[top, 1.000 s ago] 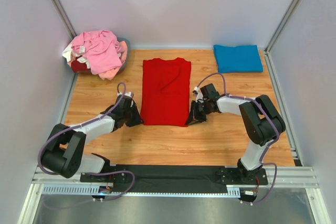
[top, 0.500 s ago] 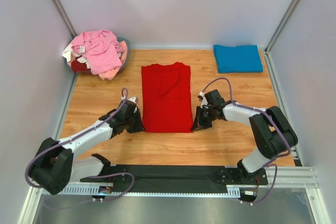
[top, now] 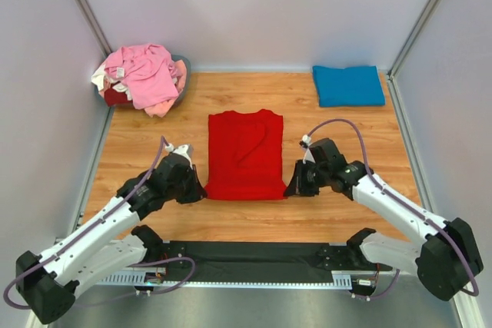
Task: Fold and stack the t-shirts
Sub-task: Fold the tshirt
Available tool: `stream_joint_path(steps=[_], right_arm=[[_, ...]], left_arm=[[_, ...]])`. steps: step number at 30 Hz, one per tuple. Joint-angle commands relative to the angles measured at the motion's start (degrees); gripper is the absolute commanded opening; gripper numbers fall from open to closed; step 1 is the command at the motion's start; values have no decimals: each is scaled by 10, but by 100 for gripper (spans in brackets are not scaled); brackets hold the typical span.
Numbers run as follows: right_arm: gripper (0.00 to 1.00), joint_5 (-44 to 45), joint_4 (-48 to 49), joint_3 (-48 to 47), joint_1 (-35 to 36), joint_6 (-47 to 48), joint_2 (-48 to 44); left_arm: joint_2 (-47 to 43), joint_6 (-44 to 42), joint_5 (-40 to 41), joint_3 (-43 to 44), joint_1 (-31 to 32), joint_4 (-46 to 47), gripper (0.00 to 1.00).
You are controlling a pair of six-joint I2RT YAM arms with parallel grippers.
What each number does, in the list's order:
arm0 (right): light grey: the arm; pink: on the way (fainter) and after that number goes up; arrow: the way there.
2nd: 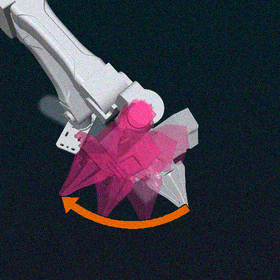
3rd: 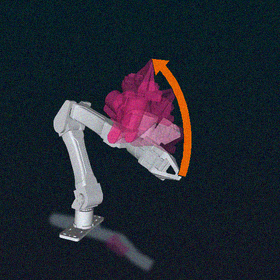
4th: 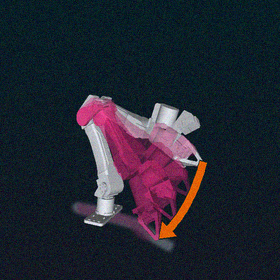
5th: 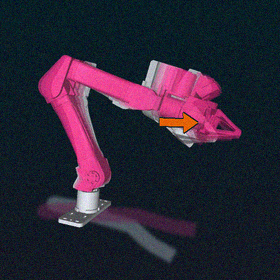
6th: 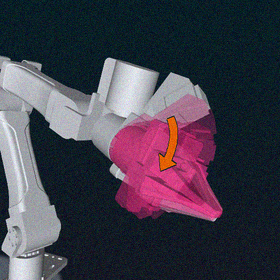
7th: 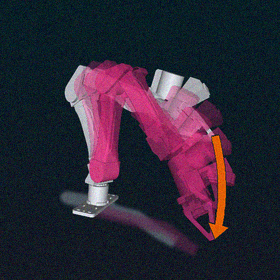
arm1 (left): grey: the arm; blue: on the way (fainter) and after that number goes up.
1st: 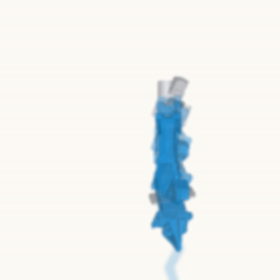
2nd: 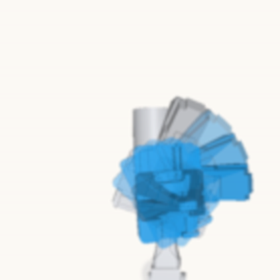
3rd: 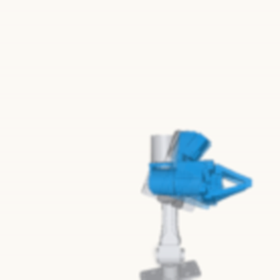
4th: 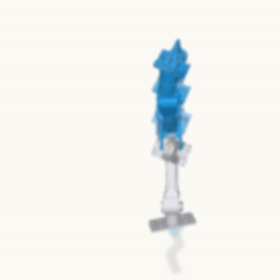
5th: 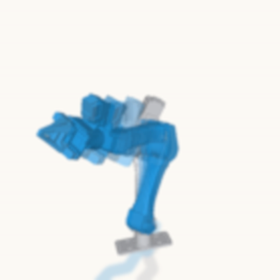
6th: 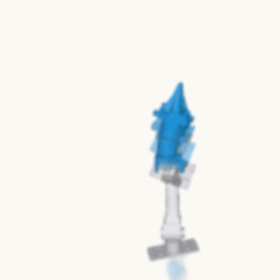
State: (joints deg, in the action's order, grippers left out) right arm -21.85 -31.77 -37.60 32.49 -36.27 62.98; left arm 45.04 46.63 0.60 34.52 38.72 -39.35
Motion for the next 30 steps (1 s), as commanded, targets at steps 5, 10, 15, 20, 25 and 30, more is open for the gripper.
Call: stream_joint_path(steps=[5, 10, 15, 20, 25, 30], right_arm=[[0, 106, -110, -163, -4, 37, 36], [0, 120, -118, -219, -11, 63, 90], [0, 124, -119, -261, -25, 79, 135], [0, 124, -128, -330, -50, 103, 204], [0, 126, -136, -420, -88, 120, 295], [7, 133, -158, -633, -137, 119, 509]], left_arm=[[86, -43, 96, 167, -1, -110, 0], [146, -73, 86, 235, -26, -102, 0], [206, -107, 60, 270, -63, -81, 0], [280, -138, 22, 318, -114, -66, 0], [406, -175, 5, 418, -149, -57, 0], [600, -193, 2, 644, -193, -65, 7]])
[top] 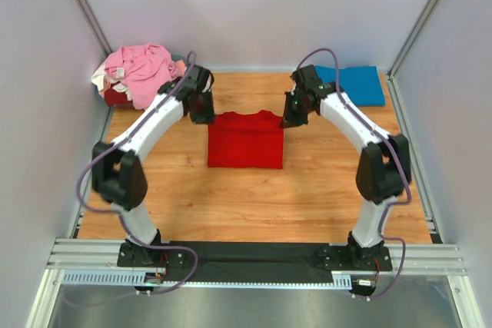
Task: Fold and stack the t-shirts
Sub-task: Fold the tshirt
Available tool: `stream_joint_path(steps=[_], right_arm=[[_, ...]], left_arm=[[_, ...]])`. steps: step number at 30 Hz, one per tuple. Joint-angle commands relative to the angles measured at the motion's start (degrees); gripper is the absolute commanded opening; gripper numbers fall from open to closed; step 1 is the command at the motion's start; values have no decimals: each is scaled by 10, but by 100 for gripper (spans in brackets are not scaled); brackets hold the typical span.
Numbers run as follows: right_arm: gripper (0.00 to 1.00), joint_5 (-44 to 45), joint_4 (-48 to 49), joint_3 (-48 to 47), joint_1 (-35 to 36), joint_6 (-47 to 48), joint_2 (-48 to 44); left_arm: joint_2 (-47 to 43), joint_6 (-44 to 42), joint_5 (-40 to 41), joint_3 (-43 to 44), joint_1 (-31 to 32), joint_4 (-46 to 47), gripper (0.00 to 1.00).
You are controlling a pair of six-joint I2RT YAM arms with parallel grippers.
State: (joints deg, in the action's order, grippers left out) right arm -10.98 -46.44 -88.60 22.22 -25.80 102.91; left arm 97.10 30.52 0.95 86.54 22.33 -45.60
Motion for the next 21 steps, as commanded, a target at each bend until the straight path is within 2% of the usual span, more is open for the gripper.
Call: stream_joint_path(steps=[1, 2, 3, 4, 5, 6, 7, 8, 9, 11, 14, 17, 21], right_arm=[[21, 11, -12, -170, -52, 20, 149], [48, -16, -28, -227, -57, 29, 190], [75, -11, -114, -308, -61, 42, 241], [80, -12, -152, -435, -67, 51, 314], [83, -17, -175, -474, -68, 61, 336], [85, -16, -184, -484, -68, 68, 340], [85, -14, -172, -436, -68, 77, 311], [86, -14, -149, -392, -69, 77, 284], [86, -18, -84, -342, -71, 73, 256], [88, -45, 1, -205, -78, 54, 175], [88, -92, 55, -98, -84, 43, 115], [89, -124, 88, -38, -85, 38, 97], [89, -134, 103, -20, -85, 39, 122]], left_arm=[[161, -34, -6, 174, -46, -17, 12], [204, -27, -6, 231, -55, -65, 23], [244, -28, -27, 285, -61, -84, 51], [315, -29, -47, 390, -70, -109, 59], [341, -21, -56, 438, -71, -157, 73], [359, -18, -54, 490, -72, -172, 77], [361, -14, -67, 488, -71, -173, 79], [348, -13, -80, 468, -70, -137, 80], [326, -11, -89, 395, -69, -106, 88], [258, -9, -101, 296, -65, -30, 93], [209, -14, -115, 255, -64, -19, 93], [175, -28, -119, 226, -55, -38, 92], [85, -42, -94, 168, -41, -55, 90]])
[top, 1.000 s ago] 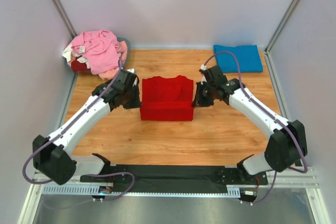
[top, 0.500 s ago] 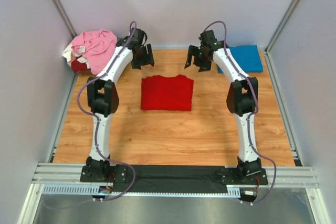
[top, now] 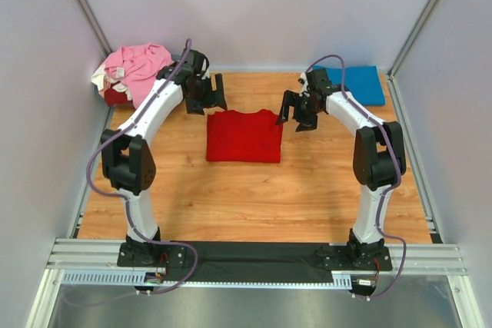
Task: Fold and stack the t-shirts
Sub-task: Fold the tshirt, then neatly place the folded tshirt to the corner
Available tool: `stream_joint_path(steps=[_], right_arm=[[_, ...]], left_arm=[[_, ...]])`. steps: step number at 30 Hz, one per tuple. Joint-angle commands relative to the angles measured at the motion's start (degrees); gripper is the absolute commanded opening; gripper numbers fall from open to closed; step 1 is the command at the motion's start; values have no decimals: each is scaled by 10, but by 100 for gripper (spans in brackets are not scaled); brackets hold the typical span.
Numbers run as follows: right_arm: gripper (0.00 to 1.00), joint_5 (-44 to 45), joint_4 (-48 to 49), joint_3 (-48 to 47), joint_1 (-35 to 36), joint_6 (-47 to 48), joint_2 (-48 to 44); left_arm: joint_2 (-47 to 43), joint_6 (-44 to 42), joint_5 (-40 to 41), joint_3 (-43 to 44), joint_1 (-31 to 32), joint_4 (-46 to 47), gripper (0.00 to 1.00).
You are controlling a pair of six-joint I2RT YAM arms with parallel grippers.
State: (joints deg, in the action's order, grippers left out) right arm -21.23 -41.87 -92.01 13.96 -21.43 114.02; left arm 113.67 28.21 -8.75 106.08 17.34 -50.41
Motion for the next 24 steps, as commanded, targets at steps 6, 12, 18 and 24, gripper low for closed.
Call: stream_joint_path(steps=[6, 12, 18, 24], right_arm=[[88, -43, 63, -25, -8, 0, 83], [83, -69, 61, -84, -22, -10, 154], [73, -90, 105, -77, 4, -45, 194], [36, -146, 194, -29, 12, -100, 209]], left_arm=[[-262, -15, 54, -175, 12, -16, 89], [-393, -57, 127, -223, 12, -92, 89], [-496, -75, 170, -288, 12, -133, 87], [-583, -83, 199, -387, 12, -118, 88]])
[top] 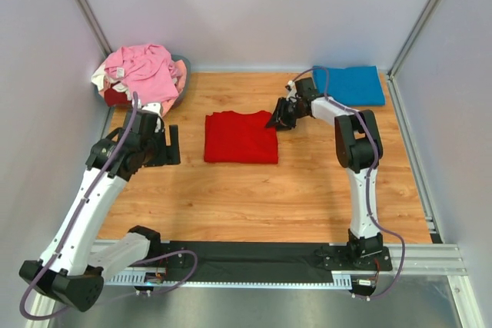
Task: Fold and stack the t-shirts
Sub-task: Neatly place the folded tshirt to the corner
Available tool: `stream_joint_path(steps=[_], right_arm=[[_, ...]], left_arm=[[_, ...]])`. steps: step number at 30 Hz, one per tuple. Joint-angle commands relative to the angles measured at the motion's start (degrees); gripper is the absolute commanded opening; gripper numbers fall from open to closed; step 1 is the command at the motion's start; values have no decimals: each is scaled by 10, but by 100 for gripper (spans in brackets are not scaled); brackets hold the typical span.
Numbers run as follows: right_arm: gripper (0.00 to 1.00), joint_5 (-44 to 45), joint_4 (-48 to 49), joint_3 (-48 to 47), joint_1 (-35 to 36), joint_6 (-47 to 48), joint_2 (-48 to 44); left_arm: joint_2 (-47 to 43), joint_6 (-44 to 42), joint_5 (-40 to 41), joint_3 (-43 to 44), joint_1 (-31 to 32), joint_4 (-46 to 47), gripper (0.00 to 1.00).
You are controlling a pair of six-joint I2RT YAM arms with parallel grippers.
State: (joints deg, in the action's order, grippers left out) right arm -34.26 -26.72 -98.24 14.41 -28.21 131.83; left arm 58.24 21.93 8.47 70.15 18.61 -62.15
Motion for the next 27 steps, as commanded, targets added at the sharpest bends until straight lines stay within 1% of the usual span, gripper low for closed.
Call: stream_joint_path(steps=[1, 2, 4, 5, 9, 11, 12, 13, 15, 16, 17, 21, 24, 25, 27], right_arm=[[31, -16, 51, 39, 8, -36, 27], [22, -17, 64, 45, 7, -40, 22], [11, -25, 75, 50, 1, -44, 8], [1, -36, 85, 50, -3, -47, 4], [0, -47, 74, 25, -29, -46, -20], [0, -41, 34, -15, -38, -33, -25], [0, -35, 13, -54, -44, -2, -19], [0, -22, -42, -82, -47, 15, -15], [0, 8, -118, -139, -56, 68, -3], [0, 41, -181, -195, -61, 112, 11], [0, 51, -205, -214, -65, 128, 16], [0, 80, -244, -262, -93, 183, 19], [0, 134, -287, -311, -103, 237, 21], [0, 167, -306, -327, -105, 254, 23], [0, 190, -321, -374, -114, 264, 30]], left_arm=[[-36, -22, 26, -35, -1, -1, 88], [-50, -22, 27, -47, -1, -2, 88], [-66, -22, 27, -61, -1, 1, 87], [-74, -22, 28, -76, -1, 3, 87], [-114, -12, 35, -96, -1, 7, 85], [-131, -11, 37, -106, 0, 21, 85], [-138, -12, 36, -112, -1, 36, 85], [-145, -14, 34, -117, 0, 43, 85], [-154, -9, 41, -124, -1, 50, 85], [-156, -8, 48, -126, -1, 49, 85], [-159, -4, 55, -127, -1, 48, 85], [-166, 6, 80, -128, 0, 44, 85], [-179, 10, 91, -131, -1, 46, 85], [-184, 12, 94, -133, -1, 45, 85], [-188, 14, 100, -134, -1, 46, 85]])
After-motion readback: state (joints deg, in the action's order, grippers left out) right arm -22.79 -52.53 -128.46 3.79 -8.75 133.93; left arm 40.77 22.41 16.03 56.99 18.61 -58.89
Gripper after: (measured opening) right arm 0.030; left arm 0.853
